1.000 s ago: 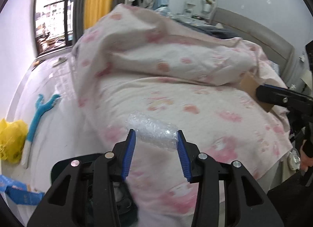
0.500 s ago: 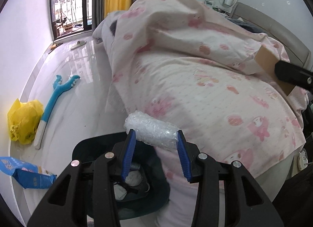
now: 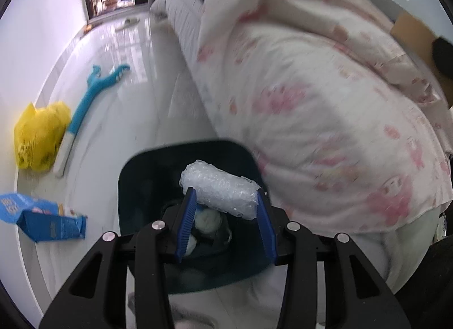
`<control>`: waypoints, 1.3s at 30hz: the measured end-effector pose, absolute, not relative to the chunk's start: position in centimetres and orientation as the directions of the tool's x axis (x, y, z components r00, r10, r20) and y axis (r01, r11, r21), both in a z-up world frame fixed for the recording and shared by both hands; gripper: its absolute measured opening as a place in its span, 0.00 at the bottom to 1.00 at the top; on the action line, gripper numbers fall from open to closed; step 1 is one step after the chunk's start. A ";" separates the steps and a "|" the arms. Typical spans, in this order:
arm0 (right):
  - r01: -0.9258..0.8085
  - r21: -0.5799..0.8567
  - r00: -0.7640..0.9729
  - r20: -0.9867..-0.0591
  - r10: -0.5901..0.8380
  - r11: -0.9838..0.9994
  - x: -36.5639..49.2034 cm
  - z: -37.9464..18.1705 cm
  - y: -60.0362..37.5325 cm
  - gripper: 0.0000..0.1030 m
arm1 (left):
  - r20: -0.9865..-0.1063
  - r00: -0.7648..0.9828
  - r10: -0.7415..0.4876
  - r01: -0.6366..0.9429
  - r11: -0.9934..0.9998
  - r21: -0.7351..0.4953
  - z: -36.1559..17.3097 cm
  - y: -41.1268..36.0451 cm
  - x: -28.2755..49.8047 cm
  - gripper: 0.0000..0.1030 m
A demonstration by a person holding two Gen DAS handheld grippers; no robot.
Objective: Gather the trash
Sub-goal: 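Carry the tape core and bubble wrap with both tools over the green bin, then open left tool to drop the bubble wrap, then right tool drops the tape core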
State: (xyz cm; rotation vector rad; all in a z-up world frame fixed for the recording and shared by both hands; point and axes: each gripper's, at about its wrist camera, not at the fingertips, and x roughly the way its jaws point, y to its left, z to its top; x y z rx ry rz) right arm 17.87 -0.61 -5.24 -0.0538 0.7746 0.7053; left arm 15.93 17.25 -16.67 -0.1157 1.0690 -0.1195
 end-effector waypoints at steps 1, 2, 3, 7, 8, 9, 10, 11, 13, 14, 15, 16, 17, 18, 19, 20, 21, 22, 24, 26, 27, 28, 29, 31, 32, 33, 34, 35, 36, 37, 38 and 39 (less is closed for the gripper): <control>-0.606 0.206 0.492 -0.661 0.566 0.768 17.9 -5.5 -0.1 0.40 | -0.871 0.466 -0.154 0.037 0.987 -0.154 -16.9 17.4 15.9 0.44; -0.610 0.207 0.484 -0.666 0.567 0.765 17.9 -5.7 0.4 0.40 | -0.879 0.450 -0.155 0.031 0.987 -0.158 -17.4 17.7 15.8 0.44; -0.614 0.208 0.478 -0.671 0.568 0.762 17.9 -5.9 0.8 0.40 | -0.885 0.438 -0.156 0.026 0.987 -0.161 -17.7 18.0 15.8 0.44; -0.625 0.213 0.447 -0.691 0.568 0.751 18.1 -7.1 2.8 0.40 | -0.906 0.391 -0.160 -0.002 0.985 -0.174 -18.9 19.0 15.5 0.45; -0.627 0.214 0.441 -0.695 0.568 0.749 18.2 -7.3 3.2 0.40 | -0.909 0.384 -0.163 -0.009 0.984 -0.180 -19.1 19.4 15.4 0.46; -0.628 0.215 0.435 -0.699 0.567 0.748 18.3 -7.5 3.6 0.40 | -0.910 0.381 -0.165 -0.013 0.983 -0.184 -19.2 19.6 15.3 0.50; -0.630 0.217 0.429 -0.704 0.566 0.746 18.4 -7.8 4.0 0.40 | -0.910 0.381 -0.165 -0.018 0.982 -0.185 -19.2 19.9 15.2 0.58; -0.631 0.218 0.422 -0.709 0.565 0.745 18.5 -8.1 4.4 0.40 | -0.909 0.384 -0.161 -0.023 0.983 -0.184 -19.2 20.2 15.1 0.62; -0.625 0.227 0.406 -0.722 0.560 0.747 18.8 -8.9 5.0 0.40 | -0.908 0.388 -0.157 -0.031 0.982 -0.184 -19.0 21.0 14.8 0.71; -0.621 0.233 0.400 -0.727 0.558 0.749 19.1 -9.2 5.0 0.40 | -0.908 0.388 -0.156 -0.035 0.982 -0.184 -19.0 21.2 14.8 0.71; -0.616 0.238 0.393 -0.733 0.555 0.751 19.2 -9.6 5.2 0.40 | -0.909 0.388 -0.154 -0.040 0.982 -0.184 -19.0 21.5 14.6 0.72; -0.609 0.244 0.384 -0.742 0.550 0.755 19.4 -10.0 5.5 0.40 | -0.909 0.389 -0.149 -0.048 0.982 -0.182 -18.9 21.9 14.5 0.74; -0.603 0.250 0.376 -0.749 0.546 0.758 19.6 -10.5 5.6 0.40 | -0.909 0.392 -0.143 -0.054 0.982 -0.179 -18.8 22.4 14.3 0.74; -0.598 0.255 0.370 -0.754 0.543 0.760 19.8 -10.9 5.8 0.40 | -0.906 0.401 -0.139 -0.060 0.982 -0.177 -18.6 22.8 14.1 0.74; -0.589 0.262 0.359 -0.763 0.538 0.765 20.1 -11.5 6.2 0.40 | -0.903 0.408 -0.137 -0.063 0.982 -0.178 -18.4 23.1 14.0 0.75; -0.584 0.265 0.354 -0.767 0.535 0.767 20.1 -12.0 6.5 0.40 | -0.896 0.423 -0.134 -0.069 0.982 -0.179 -18.0 23.6 13.7 0.75; -0.580 0.268 0.348 -0.772 0.531 0.769 20.1 -12.4 6.8 0.40 | -0.891 0.436 -0.130 -0.072 0.981 -0.178 -17.7 23.9 13.4 0.76; -0.576 0.271 0.339 -0.779 0.527 0.771 20.2 -12.9 7.1 0.40 | -0.883 0.452 -0.126 -0.075 0.981 -0.178 -17.2 24.3 13.2 0.76; -0.567 0.282 0.321 -0.790 0.522 0.774 20.3 -13.9 7.7 0.40 | -0.866 0.486 -0.115 -0.077 0.982 -0.174 -16.3 25.0 12.6 0.76; -0.553 0.300 0.301 -0.798 0.522 0.777 20.4 -15.0 8.2 0.40 | -0.844 0.528 -0.094 -0.069 0.986 -0.153 -15.1 25.3 11.9 0.76; -0.550 0.299 0.294 -0.804 0.516 0.779 20.5 -15.4 8.5 0.40 | -0.833 0.546 -0.087 -0.065 0.987 -0.145 -14.6 25.4 11.6 0.76; -0.551 0.291 0.288 -0.813 0.506 0.782 20.5 -15.9 8.9 0.40 | -0.820 0.567 -0.081 -0.060 0.988 -0.139 -13.9 25.6 11.2 0.77; -0.554 0.282 0.281 -0.822 0.495 0.783 20.5 -16.4 9.4 0.40 | -0.804 0.589 -0.075 -0.060 0.989 -0.137 -13.3 25.9 10.8 0.77; -0.558 0.268 0.272 -0.835 0.479 0.785 20.5 -17.1 10.1 0.41 | -0.774 0.629 -0.065 -0.066 0.988 -0.136 -11.9 26.4 10.1 0.78; -0.560 0.261 0.268 -0.841 0.469 0.787 20.5 -17.5 10.6 0.41 | -0.762 0.644 -0.060 -0.065 0.989 -0.132 -11.4 26.6 9.8 0.78; -0.560 0.257 0.263 -0.846 0.463 0.788 20.5 -17.8 10.9 0.41 | -0.749 0.661 -0.051 -0.064 0.990 -0.124 -10.9 26.7 9.5 0.79; -0.560 0.252 0.259 -0.851 0.456 0.789 20.5 -18.3 11.2 0.41 | -0.732 0.681 -0.038 -0.066 0.991 -0.113 -10.2 26.9 9.1 0.79; -0.561 0.245 0.256 -0.857 0.447 0.790 20.5 -18.6 11.5 0.41 | -0.714 0.700 -0.027 -0.070 0.992 -0.106 -9.5 27.2 8.8 0.80; -0.563 0.239 0.253 -0.862 0.440 0.791 20.4 -18.9 11.8 0.41 | -0.700 0.713 -0.023 -0.072 0.992 -0.106 -9.0 27.3 8.6 0.81; -0.566 0.231 0.249 -0.867 0.432 0.791 20.4 -19.3 12.1 0.41 | -0.684 0.729 -0.017 -0.076 0.992 -0.105 -8.4 27.6 8.3 0.81; -0.569 0.224 0.246 -0.872 0.423 0.791 20.4 -19.6 12.4 0.42 | -0.667 0.745 -0.009 -0.081 0.991 -0.103 -7.8 27.8 8.0 0.81; -0.571 0.219 0.243 -0.875 0.418 0.791 20.3 -19.8 12.6 0.42 | -0.656 0.754 -0.005 -0.083 0.991 -0.104 -7.4 28.0 7.8 0.82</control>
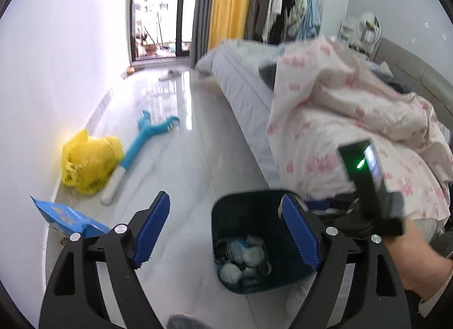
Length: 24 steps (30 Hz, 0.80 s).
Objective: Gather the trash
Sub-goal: 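Open left tool to drop the bubble wrap, then right tool drops the tape core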
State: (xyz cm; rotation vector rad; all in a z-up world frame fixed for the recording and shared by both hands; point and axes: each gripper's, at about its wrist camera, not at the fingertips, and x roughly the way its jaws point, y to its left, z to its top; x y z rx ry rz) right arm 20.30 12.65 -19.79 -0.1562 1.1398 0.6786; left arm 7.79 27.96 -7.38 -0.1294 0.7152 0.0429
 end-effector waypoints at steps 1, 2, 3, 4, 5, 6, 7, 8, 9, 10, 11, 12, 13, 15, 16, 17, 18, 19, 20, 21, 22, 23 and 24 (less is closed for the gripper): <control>-0.575 0.211 0.241 -0.880 0.410 0.791 20.2 -20.1 13.0 0.42 | -0.644 0.765 0.000 -0.087 0.991 -0.104 -6.9 28.2 7.6 0.82; -0.578 0.205 0.240 -0.882 0.405 0.790 20.2 -20.2 13.2 0.42 | -0.630 0.776 0.008 -0.093 0.990 -0.102 -6.4 28.3 7.3 0.82; -0.581 0.198 0.240 -0.885 0.399 0.789 20.2 -20.5 13.7 0.42 | -0.621 0.784 0.013 -0.096 0.990 -0.100 -6.1 28.4 7.0 0.83; -0.585 0.191 0.239 -0.888 0.393 0.788 20.2 -20.7 14.0 0.42 | -0.611 0.791 0.019 -0.100 0.990 -0.098 -5.7 28.5 6.8 0.83; -0.589 0.184 0.239 -0.891 0.386 0.787 20.1 -20.9 14.2 0.42 | -0.600 0.799 0.028 -0.105 0.990 -0.094 -5.3 28.6 6.5 0.83; -0.592 0.177 0.239 -0.893 0.380 0.787 20.1 -21.0 14.4 0.42 | -0.591 0.806 0.035 -0.109 0.990 -0.090 -5.0 28.6 6.2 0.83; -0.595 0.170 0.238 -0.897 0.374 0.786 20.2 -21.1 14.5 0.42 | -0.581 0.813 0.041 -0.113 0.990 -0.087 -4.7 28.7 6.0 0.83; -0.596 0.163 0.237 -0.900 0.367 0.786 20.2 -21.3 14.6 0.42 | -0.570 0.820 0.047 -0.114 0.990 -0.083 -4.3 28.8 5.5 0.83; -0.598 0.160 0.235 -0.902 0.362 0.786 20.2 -21.4 14.6 0.43 | -0.557 0.829 0.053 -0.116 0.990 -0.079 -3.9 28.7 5.3 0.84; -0.598 0.153 0.235 -0.905 0.354 0.787 20.1 -21.7 14.9 0.44 | -0.549 0.834 0.054 -0.116 0.990 -0.079 -3.6 28.7 5.2 0.84; -0.599 0.145 0.236 -0.908 0.346 0.788 20.1 -21.9 15.0 0.48 | -0.537 0.842 0.057 -0.117 0.990 -0.078 -3.2 28.8 5.0 0.85; -0.600 0.136 0.238 -0.910 0.338 0.788 20.1 -22.0 15.0 0.53 | -0.527 0.848 0.060 -0.119 0.990 -0.078 -2.9 28.8 4.9 0.85; -0.600 0.132 0.240 -0.911 0.335 0.789 20.1 -22.0 14.9 0.55 | -0.516 0.854 0.061 -0.120 0.989 -0.081 -2.5 28.8 4.7 0.85; -0.595 0.133 0.243 -0.910 0.335 0.792 20.1 -21.8 14.7 0.62 | -0.495 0.866 0.063 -0.123 0.988 -0.089 -1.8 28.9 4.5 0.86; -0.595 0.134 0.248 -0.908 0.339 0.793 20.1 -21.6 14.5 0.63 | -0.486 0.872 0.063 -0.122 0.988 -0.092 -1.5 28.8 4.4 0.87; -0.595 0.130 0.256 -0.905 0.341 0.793 20.1 -21.4 14.4 0.65 | -0.477 0.876 0.066 -0.124 0.988 -0.091 -1.2 28.8 4.3 0.87; -0.594 0.127 0.263 -0.902 0.341 0.795 20.1 -21.1 14.2 0.66 | -0.472 0.879 0.070 -0.126 0.988 -0.089 -0.9 28.8 4.1 0.87; -0.593 0.126 0.271 -0.899 0.345 0.795 20.0 -20.8 14.0 0.66 | -0.465 0.882 0.072 -0.126 0.988 -0.087 -0.7 28.7 4.0 0.87; -0.593 0.127 0.279 -0.894 0.351 0.795 20.0 -20.3 13.8 0.66 | -0.458 0.886 0.074 -0.126 0.989 -0.083 -0.4 28.6 3.9 0.87; -0.592 0.126 0.290 -0.888 0.356 0.796 20.0 -19.7 13.5 0.67 | -0.451 0.889 0.079 -0.127 0.989 -0.078 -0.1 28.5 3.8 0.87; -0.591 0.126 0.298 -0.884 0.361 0.797 20.0 -19.3 13.3 0.68 | -0.447 0.891 0.080 -0.127 0.989 -0.076 0.0 28.4 3.8 0.87; -0.590 0.126 0.313 -0.875 0.370 0.797 19.9 -18.4 13.0 0.69 | -0.441 0.894 0.082 -0.127 0.989 -0.074 0.2 28.2 3.7 0.87; -0.589 0.127 0.325 -0.867 0.378 0.798 19.9 -17.8 12.7 0.70 | -0.437 0.896 0.082 -0.126 0.989 -0.073 0.4 28.1 3.6 0.87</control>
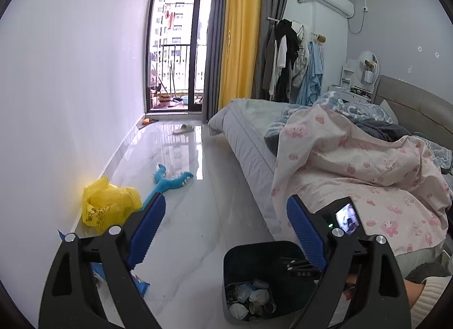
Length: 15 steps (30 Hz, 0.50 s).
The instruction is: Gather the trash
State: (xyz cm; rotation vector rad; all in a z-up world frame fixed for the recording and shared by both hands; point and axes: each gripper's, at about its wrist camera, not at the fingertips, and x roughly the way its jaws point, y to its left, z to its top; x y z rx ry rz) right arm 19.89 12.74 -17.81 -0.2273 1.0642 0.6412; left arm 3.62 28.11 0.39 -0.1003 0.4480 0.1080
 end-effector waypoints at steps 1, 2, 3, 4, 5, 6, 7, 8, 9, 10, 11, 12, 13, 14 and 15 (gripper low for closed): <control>-0.589 0.129 0.341 -0.855 0.390 0.798 19.8 -16.9 12.4 0.71 | -0.433 0.898 0.082 -0.124 0.990 -0.071 0.6 27.9 3.6 0.87; -0.589 0.130 0.362 -0.840 0.403 0.798 19.6 -15.8 11.9 0.74 | -0.428 0.900 0.083 -0.123 0.990 -0.066 0.8 27.7 3.5 0.88; -0.588 0.129 0.379 -0.828 0.413 0.799 19.5 -15.0 11.4 0.76 | -0.422 0.903 0.084 -0.121 0.991 -0.061 1.0 27.5 3.3 0.90; -0.586 0.128 0.400 -0.813 0.423 0.800 19.3 -14.0 10.8 0.77 | -0.415 0.906 0.081 -0.114 0.992 -0.056 1.3 27.2 3.2 0.92; -0.585 0.123 0.423 -0.796 0.432 0.801 18.9 -13.0 10.2 0.78 | -0.405 0.911 0.080 -0.111 0.992 -0.052 1.6 26.9 3.1 0.92; -0.585 0.115 0.443 -0.784 0.435 0.803 18.5 -12.2 9.6 0.80 | -0.397 0.914 0.083 -0.113 0.992 -0.051 1.8 26.7 3.0 0.93; -0.583 0.103 0.468 -0.769 0.437 0.806 18.0 -11.3 8.8 0.81 | -0.387 0.918 0.088 -0.118 0.992 -0.052 2.1 26.5 2.9 0.95; -0.578 0.093 0.494 -0.751 0.439 0.811 17.4 -10.3 7.7 0.83 | -0.377 0.921 0.097 -0.126 0.991 -0.052 2.4 26.1 2.8 0.95; -0.572 0.089 0.515 -0.735 0.441 0.816 17.0 -9.6 6.8 0.84 | -0.375 0.922 0.101 -0.131 0.990 -0.054 2.5 25.9 2.7 0.96; -0.560 0.089 0.539 -0.716 0.444 0.824 16.5 -8.7 5.7 0.85 | -0.373 0.922 0.105 -0.135 0.989 -0.057 2.6 25.5 2.5 0.97; -0.545 0.090 0.566 -0.695 0.444 0.834 16.0 -7.8 4.3 0.88 | -0.372 0.922 0.106 -0.138 0.989 -0.061 2.7 25.0 2.2 0.97; -0.533 0.087 0.588 -0.677 0.442 0.842 15.6 -7.1 3.2 0.91 | -0.374 0.921 0.107 -0.140 0.988 -0.060 2.8 24.6 2.0 0.97; -0.521 0.075 0.617 -0.656 0.435 0.850 15.1 -6.3 1.9 0.92 | -0.379 0.920 0.104 -0.135 0.989 -0.056 2.8 24.1 1.6 0.97; -0.509 0.061 0.645 -0.633 0.428 0.858 14.5 -5.4 0.5 0.94 | -0.385 0.919 0.091 -0.120 0.991 -0.051 2.8 23.4 1.2 0.97; -0.501 0.057 0.663 -0.617 0.424 0.864 14.1 -4.8 -0.6 0.95 | -0.387 0.918 0.081 -0.108 0.993 -0.047 2.8 22.9 0.9 0.97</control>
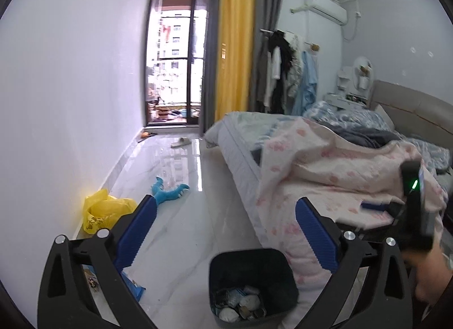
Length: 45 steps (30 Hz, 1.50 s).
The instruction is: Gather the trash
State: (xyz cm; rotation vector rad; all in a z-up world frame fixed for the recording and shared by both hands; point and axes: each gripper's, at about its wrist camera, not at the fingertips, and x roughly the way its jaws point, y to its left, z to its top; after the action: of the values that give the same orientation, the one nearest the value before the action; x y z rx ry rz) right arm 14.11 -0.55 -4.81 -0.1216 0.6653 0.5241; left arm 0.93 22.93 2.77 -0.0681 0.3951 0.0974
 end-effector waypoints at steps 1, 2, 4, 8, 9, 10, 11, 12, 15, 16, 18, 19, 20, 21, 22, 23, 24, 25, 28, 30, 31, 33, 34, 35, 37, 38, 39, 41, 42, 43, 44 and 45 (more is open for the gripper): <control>-0.488 0.058 0.681 -0.599 0.422 0.871 13.6 -4.1 -1.8 0.96 | -0.385 0.920 0.076 -0.101 0.994 -0.046 2.9 22.3 0.6 0.97; -0.472 0.063 0.701 -0.578 0.418 0.879 13.1 -3.3 -3.3 0.97 | -0.377 0.923 0.074 -0.099 0.994 -0.048 3.0 21.8 0.1 0.97; -0.442 0.071 0.735 -0.542 0.406 0.894 12.0 -2.1 -5.9 0.97 | -0.355 0.932 0.077 -0.104 0.993 -0.057 3.5 20.9 -0.7 0.97; -0.394 0.110 0.789 -0.469 0.397 0.912 9.2 0.4 -10.9 0.97 | -0.329 0.934 0.140 -0.158 0.987 -0.027 4.1 19.1 -2.4 0.97; -0.396 0.108 0.794 -0.458 0.399 0.912 8.5 0.9 -11.5 0.97 | -0.325 0.933 0.158 -0.171 0.985 -0.011 4.1 18.5 -2.8 0.97; -0.401 0.092 0.802 -0.446 0.398 0.911 7.6 1.5 -12.2 0.97 | -0.323 0.932 0.164 -0.175 0.985 -0.004 4.1 18.2 -3.1 0.97; -0.402 0.062 0.815 -0.429 0.389 0.913 6.6 2.2 -12.9 0.97 | -0.324 0.931 0.168 -0.177 0.984 0.000 4.0 17.9 -3.4 0.97; -0.402 0.036 0.825 -0.418 0.379 0.915 5.9 2.7 -13.4 0.97 | -0.324 0.931 0.169 -0.179 0.984 0.001 3.9 17.7 -3.7 0.97; -0.393 -0.044 0.851 -0.397 0.345 0.918 3.8 3.7 -14.8 0.97 | -0.332 0.929 0.167 -0.177 0.984 -0.001 3.4 17.0 -4.4 0.97; -0.387 -0.062 0.858 -0.390 0.334 0.920 3.2 3.9 -15.3 0.97 | -0.336 0.928 0.163 -0.174 0.985 -0.002 3.2 16.8 -4.5 0.97; -0.377 -0.069 0.864 -0.385 0.324 0.924 2.3 3.8 -16.4 0.97 | -0.346 0.925 0.159 -0.167 0.986 0.005 2.6 16.2 -4.9 0.97; -0.373 -0.061 0.865 -0.386 0.322 0.926 2.0 3.6 -17.2 0.97 | -0.343 0.926 0.159 -0.166 0.986 0.010 2.5 15.9 -5.2 0.97; -0.366 -0.050 0.865 -0.388 0.319 0.929 1.7 3.4 -17.9 0.97 | -0.339 0.928 0.158 -0.162 0.987 0.015 2.2 15.6 -5.4 0.97; -0.357 -0.042 0.866 -0.389 0.314 0.933 1.2 3.1 -18.4 0.97 | -0.337 0.928 0.157 -0.159 0.987 0.020 2.0 15.2 -5.7 0.97; -0.342 -0.029 0.868 -0.394 0.304 0.939 0.8 2.6 -19.3 0.97 | -0.337 0.929 0.157 -0.156 0.987 0.030 1.8 14.8 -5.9 0.97; -0.333 -0.020 0.868 -0.397 0.298 0.943 0.6 2.3 -19.8 0.97 | -0.335 0.929 0.160 -0.154 0.987 0.044 1.5 14.4 -6.2 0.97; -0.324 -0.011 0.869 -0.400 0.293 0.946 0.4 1.9 -20.1 0.97 | -0.329 0.930 0.167 -0.157 0.986 0.056 1.2 14.1 -6.4 0.97; -0.317 0.001 0.868 -0.402 0.290 0.949 0.2 1.4 -20.7 0.97 | -0.318 0.932 0.173 -0.163 0.985 0.057 1.1 14.0 -6.6 0.97; -0.320 0.068 0.858 -0.403 0.320 0.945 -0.3 -0.2 -22.0 0.97 | -0.284 0.941 0.184 -0.179 0.983 0.045 0.6 14.0 -7.4 0.97; -0.319 0.066 0.862 -0.396 0.318 0.946 -0.5 -0.3 -22.3 0.97 | -0.288 0.942 0.175 -0.169 0.985 0.044 0.4 14.1 -7.5 0.97; -0.319 0.062 0.869 -0.378 0.318 0.946 -0.8 -0.1 -22.4 0.97 | -0.287 0.945 0.156 -0.151 0.988 0.038 0.3 14.1 -7.6 0.97; -0.331 0.055 0.875 -0.354 0.329 0.942 -1.4 -0.3 -22.6 0.97 | -0.284 0.949 0.137 -0.134 0.990 0.032 0.1 14.2 -7.8 0.97; -0.339 0.055 0.876 -0.345 0.336 0.939 -1.6 -0.2 -22.7 0.97 | -0.288 0.947 0.139 -0.136 0.990 0.029 -0.1 14.4 -7.8 0.97; -0.344 0.059 0.875 -0.341 0.343 0.937 -1.7 -0.2 -22.8 0.97 | -0.295 0.945 0.144 -0.144 0.989 0.021 -0.2 14.6 -7.7 0.97; -0.354 0.077 0.868 -0.343 0.358 0.932 -1.6 -0.3 -23.1 0.97 | -0.305 0.941 0.148 -0.155 0.988 0.002 -0.3 15.0 -7.6 0.97; -0.359 0.087 0.865 -0.344 0.366 0.929 -1.5 -0.3 -23.2 0.97 | -0.307 0.940 0.148 -0.158 0.987 -0.006 -0.3 15.2 -7.6 0.97; -0.366 0.095 0.861 -0.342 0.376 0.926 -1.5 -0.4 -23.3 0.97 | -0.305 0.941 0.149 -0.159 0.987 -0.009 -0.3 15.2 -7.7 0.97; -0.387 0.108 0.852 -0.339 0.400 0.916 -1.5 -0.4 -23.3 0.97 | -0.302 0.941 0.151 -0.160 0.987 -0.004 -0.4 15.1 -7.8 0.97; -0.395 0.107 0.848 -0.339 0.407 0.913 -1.5 -0.4 -23.2 0.97 | -0.303 0.940 0.153 -0.160 0.987 0.002 -0.4 15.0 -7.7 0.97; -0.400 0.105 0.846 -0.340 0.410 0.911 -1.6 -0.3 -23.0 0.97 | -0.308 0.939 0.156 -0.160 0.987 0.013 -0.4 14.8 -7.6 0.97; -0.407 0.098 0.843 -0.342 0.415 0.908 -1.6 -0.3 -22.8 0.97 | -0.312 0.937 0.158 -0.159 0.987 0.021 -0.5 14.7 -7.5 0.97; -0.411 0.092 0.842 -0.344 0.416 0.907 -1.6 -0.3 -22.6 0.97 | -0.313 0.936 0.159 -0.159 0.987 0.025 -0.6 14.6 -7.5 0.97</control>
State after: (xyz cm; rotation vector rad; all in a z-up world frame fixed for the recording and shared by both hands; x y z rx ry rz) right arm -1.58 -22.65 -0.31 0.0143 0.3667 0.4373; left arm -7.55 14.62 -0.55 -0.0008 0.3199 0.1625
